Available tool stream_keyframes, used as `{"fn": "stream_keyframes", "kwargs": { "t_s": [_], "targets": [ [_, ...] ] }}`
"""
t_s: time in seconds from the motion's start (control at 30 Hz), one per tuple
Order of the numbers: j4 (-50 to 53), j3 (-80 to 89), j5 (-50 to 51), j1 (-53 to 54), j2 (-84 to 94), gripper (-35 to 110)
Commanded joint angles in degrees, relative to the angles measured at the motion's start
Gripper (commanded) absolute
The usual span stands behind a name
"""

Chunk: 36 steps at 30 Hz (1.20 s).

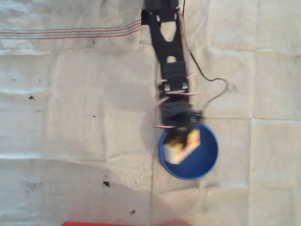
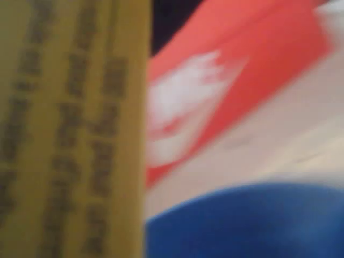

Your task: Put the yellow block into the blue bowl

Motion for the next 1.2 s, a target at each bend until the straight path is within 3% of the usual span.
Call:
{"fn": "stream_keyframes", "kwargs": {
  "t_s": [0.0,0.27,0.57,0.7,0.93,1.17],
  "targets": [
    [-2.8,-3.9,0.5,-1.1,0.8,0],
    [-3.1,-3.8,0.5,-0.6,-2.2,3],
    [-3.0,-3.6,0.6,-0.6,0.8,24],
    [-2.2,-3.7,0.6,-0.6,4.8,22],
    [13.4,-3.2,2.1,-0.5,16.5,-2],
    [34.8,-2.9,15.6,1.2,28.0,-1]
  ]
}}
